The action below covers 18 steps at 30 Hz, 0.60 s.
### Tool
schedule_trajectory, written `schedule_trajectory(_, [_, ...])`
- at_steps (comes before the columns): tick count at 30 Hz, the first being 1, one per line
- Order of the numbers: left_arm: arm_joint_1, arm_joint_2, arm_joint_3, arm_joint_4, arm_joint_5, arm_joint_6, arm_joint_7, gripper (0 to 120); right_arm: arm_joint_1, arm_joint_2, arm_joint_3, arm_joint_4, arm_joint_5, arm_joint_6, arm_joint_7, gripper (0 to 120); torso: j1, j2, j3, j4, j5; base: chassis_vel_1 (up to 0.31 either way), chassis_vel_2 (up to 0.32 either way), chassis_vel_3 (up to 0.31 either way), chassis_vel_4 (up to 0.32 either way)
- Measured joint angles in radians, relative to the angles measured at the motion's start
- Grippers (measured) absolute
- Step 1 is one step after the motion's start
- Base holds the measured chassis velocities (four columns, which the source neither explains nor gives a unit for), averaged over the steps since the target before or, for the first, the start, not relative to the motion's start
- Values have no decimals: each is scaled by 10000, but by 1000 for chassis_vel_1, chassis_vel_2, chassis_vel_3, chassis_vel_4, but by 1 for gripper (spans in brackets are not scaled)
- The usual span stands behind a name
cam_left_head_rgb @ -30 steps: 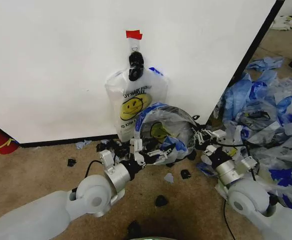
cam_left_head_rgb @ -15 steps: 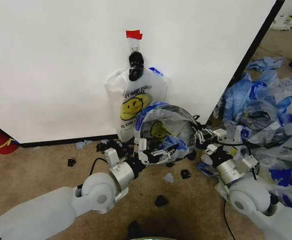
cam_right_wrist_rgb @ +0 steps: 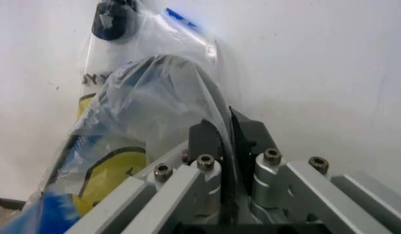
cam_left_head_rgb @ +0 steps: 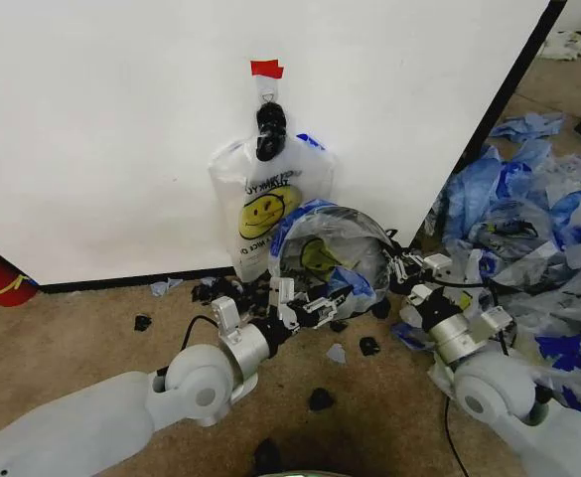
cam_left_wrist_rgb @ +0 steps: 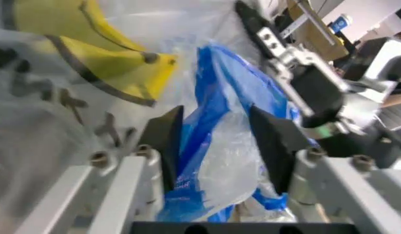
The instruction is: Pick up the garbage bag from the wall and place it over the trash bin.
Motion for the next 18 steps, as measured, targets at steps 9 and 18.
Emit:
schedule_trajectory(9, [99, 79, -66, -241, -119, 15, -197, 4, 8, 61, 2, 136, 217, -111, 267, 0, 0, 0, 0, -1, 0, 0, 0, 0, 0])
schedule_trajectory(18, [791, 292, -503, -551, -104, -20, -278, 0, 10, 85, 85, 826, 2148, -538, 1294, 0, 0, 0, 0, 0, -1, 0, 0, 0, 0])
